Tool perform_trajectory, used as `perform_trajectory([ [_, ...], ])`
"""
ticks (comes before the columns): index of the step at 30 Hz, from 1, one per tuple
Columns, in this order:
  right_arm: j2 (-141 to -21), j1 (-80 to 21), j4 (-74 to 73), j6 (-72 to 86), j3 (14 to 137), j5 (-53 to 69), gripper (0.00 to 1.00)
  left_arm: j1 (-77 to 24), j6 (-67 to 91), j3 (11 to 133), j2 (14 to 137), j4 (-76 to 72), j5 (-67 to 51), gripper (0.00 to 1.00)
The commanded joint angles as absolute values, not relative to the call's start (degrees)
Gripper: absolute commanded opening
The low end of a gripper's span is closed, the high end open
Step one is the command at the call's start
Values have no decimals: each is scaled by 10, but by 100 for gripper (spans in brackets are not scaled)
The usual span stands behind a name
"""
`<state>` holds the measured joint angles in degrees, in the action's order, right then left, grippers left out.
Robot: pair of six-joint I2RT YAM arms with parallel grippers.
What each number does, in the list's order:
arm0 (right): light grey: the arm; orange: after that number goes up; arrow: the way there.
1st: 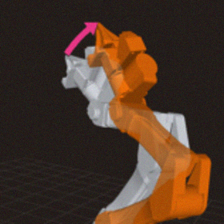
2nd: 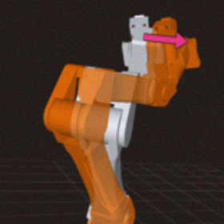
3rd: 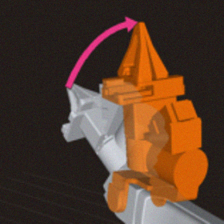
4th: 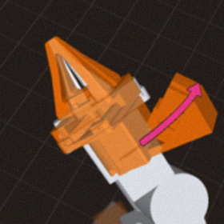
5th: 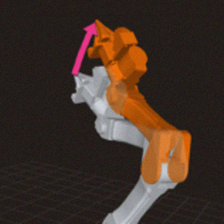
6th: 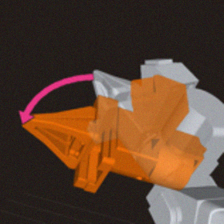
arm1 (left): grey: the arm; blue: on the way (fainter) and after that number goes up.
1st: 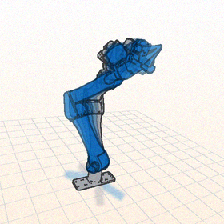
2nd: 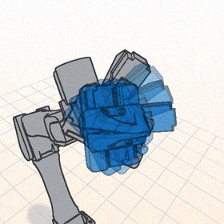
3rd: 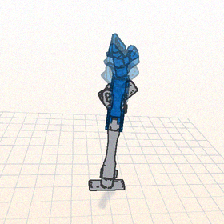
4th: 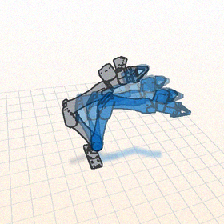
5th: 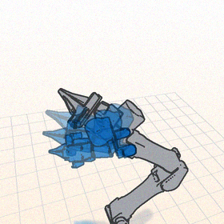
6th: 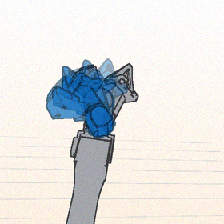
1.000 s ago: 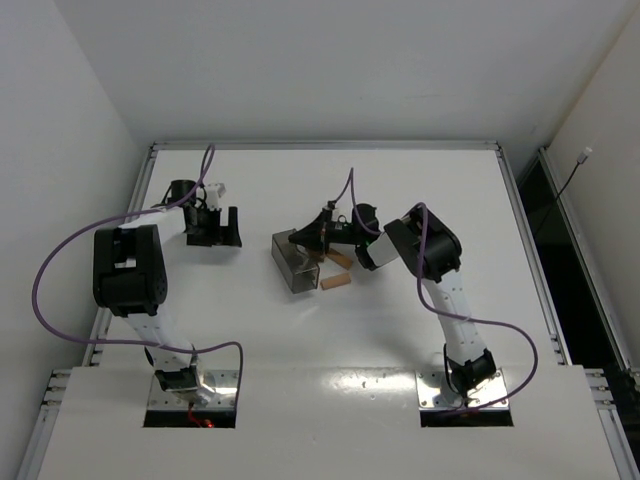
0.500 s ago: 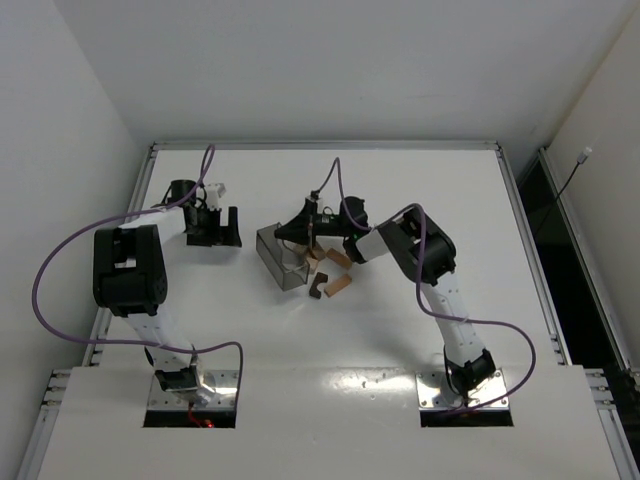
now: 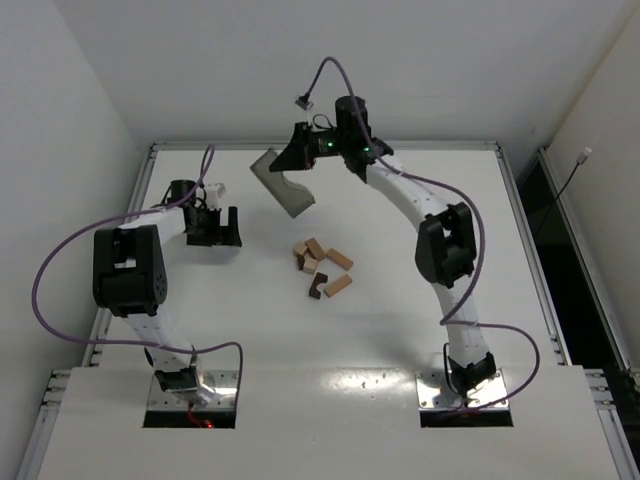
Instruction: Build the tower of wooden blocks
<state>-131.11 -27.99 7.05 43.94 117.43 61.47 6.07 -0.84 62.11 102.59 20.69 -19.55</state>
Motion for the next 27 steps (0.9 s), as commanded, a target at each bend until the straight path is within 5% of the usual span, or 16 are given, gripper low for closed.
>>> perform_trajectory([
  [1,-1275,-270,-378,-64,1247,411,0,68,-13,644,1030,195,-201,100],
  [6,-1159,-287,-260,-249,1022,195,0,68,-13,671,1049,195,-207,100],
  [11,-1154,-293,-248,-332,956,164,0,68,-7,676,1062,200,-207,100],
  [27,-1261,-304,-252,-352,1024,195,0,68,-7,687,1072,200,-212,100],
])
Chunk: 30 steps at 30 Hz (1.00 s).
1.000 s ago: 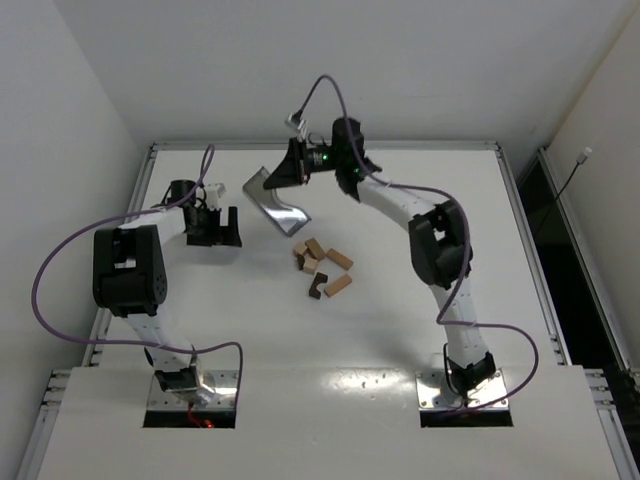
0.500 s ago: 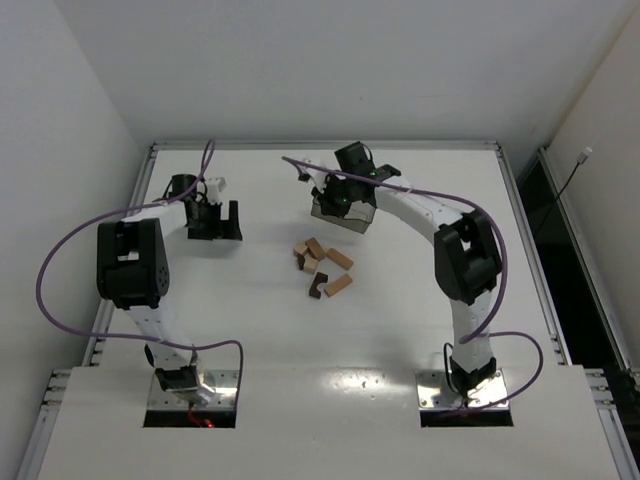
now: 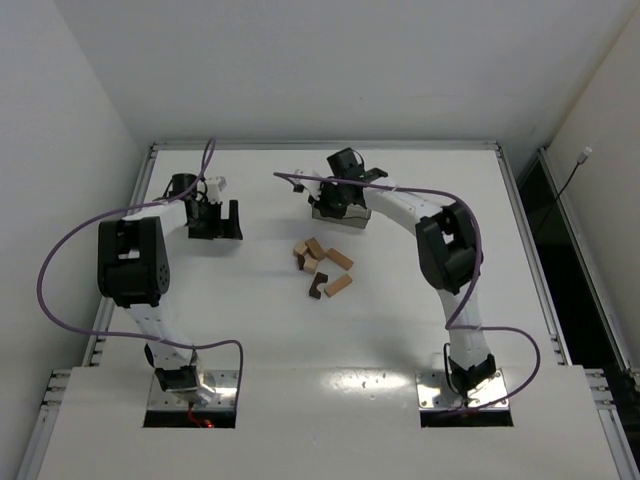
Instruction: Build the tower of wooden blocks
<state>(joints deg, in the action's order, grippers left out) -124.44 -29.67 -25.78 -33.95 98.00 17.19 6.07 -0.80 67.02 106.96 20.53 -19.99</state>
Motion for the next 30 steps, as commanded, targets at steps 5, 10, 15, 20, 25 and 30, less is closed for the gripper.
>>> perform_trajectory([
  [5,-1279,-316,-252,-352,1038,195,0,68,-7,693,1078,200,-212,100],
  [10,-1284,-322,-280,-359,1043,218,0,68,-7,693,1083,200,-212,100],
  [15,-1269,-333,-303,-371,1014,243,0,68,-7,698,1088,200,-212,100],
  [20,-1262,-347,-327,-371,1007,258,0,68,-7,698,1088,200,-217,100],
  [25,-1250,-364,-337,-365,990,271,0,68,-7,693,1088,200,-217,100],
  [30,-1223,-381,-330,-353,945,271,0,68,-7,693,1083,200,-217,100],
])
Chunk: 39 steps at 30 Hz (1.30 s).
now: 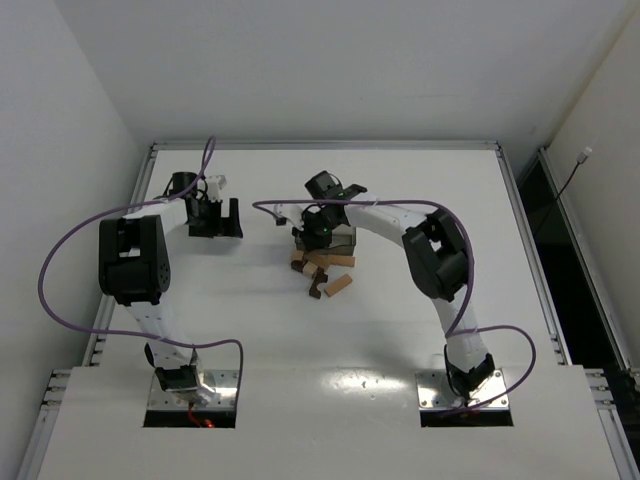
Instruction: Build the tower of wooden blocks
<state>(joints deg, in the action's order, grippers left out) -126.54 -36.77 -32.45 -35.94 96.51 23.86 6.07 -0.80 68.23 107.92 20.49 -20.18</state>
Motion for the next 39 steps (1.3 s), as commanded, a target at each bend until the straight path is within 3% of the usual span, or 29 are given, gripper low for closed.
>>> perform_trajectory([
  [1,-1216,-387,-325,-341,939,271,0,68,-7,693,1083,200,-217,100],
  [19,-1130,-427,-279,-264,802,296,0,68,-7,687,1083,185,-228,100],
  [26,-1125,-401,-201,-193,802,207,0,68,-7,682,1078,185,-229,100],
  [30,-1131,-365,-171,-153,830,142,0,68,-7,682,1078,185,-223,100],
  [39,-1216,-232,-230,-97,1025,52,0,68,-7,682,1078,179,-223,100],
])
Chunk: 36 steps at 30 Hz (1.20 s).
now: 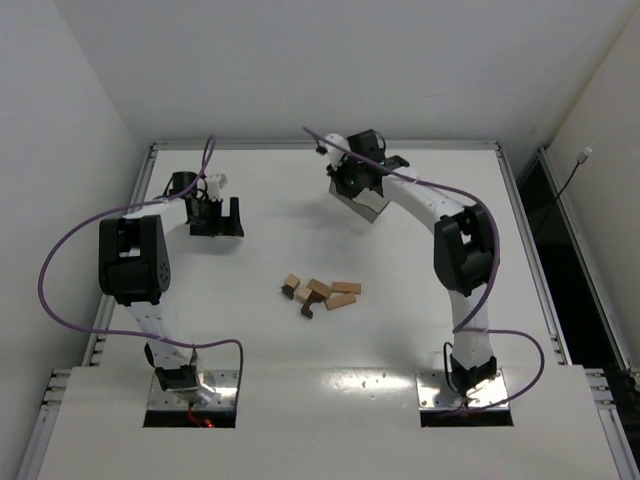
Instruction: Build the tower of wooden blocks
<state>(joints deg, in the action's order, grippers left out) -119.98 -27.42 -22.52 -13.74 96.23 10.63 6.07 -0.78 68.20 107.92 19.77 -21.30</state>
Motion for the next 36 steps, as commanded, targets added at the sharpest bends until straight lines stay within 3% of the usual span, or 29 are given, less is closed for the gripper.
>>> perform_trajectory([
  [1,-1234,-220,-236,-90,1040,42,0,68,-7,682,1084,179,-223,100],
  [7,-1294,-126,-285,-20,1135,-25,0,68,-7,687,1089,174,-223,100],
  [18,-1346,22,-297,-18,1209,-6,0,68,-7,681,1089,162,-223,100],
  [36,-1402,107,-301,14,1239,33,0,68,-7,706,1106,179,-229,100],
])
